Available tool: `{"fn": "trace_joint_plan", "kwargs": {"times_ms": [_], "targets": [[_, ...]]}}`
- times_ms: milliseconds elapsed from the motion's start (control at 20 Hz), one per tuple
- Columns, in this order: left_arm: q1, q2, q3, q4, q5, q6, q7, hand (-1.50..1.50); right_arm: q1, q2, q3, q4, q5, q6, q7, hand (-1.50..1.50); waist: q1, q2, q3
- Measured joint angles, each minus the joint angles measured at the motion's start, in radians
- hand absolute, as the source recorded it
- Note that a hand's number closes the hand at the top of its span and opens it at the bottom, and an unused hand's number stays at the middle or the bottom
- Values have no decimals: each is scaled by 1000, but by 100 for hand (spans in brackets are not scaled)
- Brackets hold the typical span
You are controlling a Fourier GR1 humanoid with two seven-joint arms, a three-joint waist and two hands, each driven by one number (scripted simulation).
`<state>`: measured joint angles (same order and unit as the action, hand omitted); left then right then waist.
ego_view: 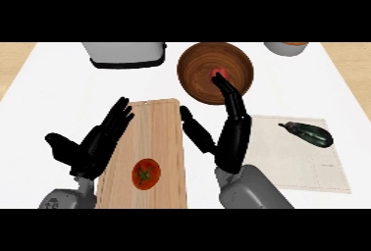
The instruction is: Pick the bell pepper from the placemat and place it in the bowl
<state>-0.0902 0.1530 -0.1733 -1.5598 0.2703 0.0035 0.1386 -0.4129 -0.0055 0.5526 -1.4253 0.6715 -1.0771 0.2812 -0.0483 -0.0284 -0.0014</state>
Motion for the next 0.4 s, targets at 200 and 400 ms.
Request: {"fn": "trace_joint_plan", "kwargs": {"times_ms": [200, 400], "targets": [[9, 8, 13, -1, 4, -1, 0, 0, 231, 0, 182, -120, 98, -53, -2, 150, -13, -1, -1], [16, 13, 16, -7, 4, -7, -8, 0, 491, 0, 375, -168, 198, -123, -30, 150, -14, 3, -1]]}}
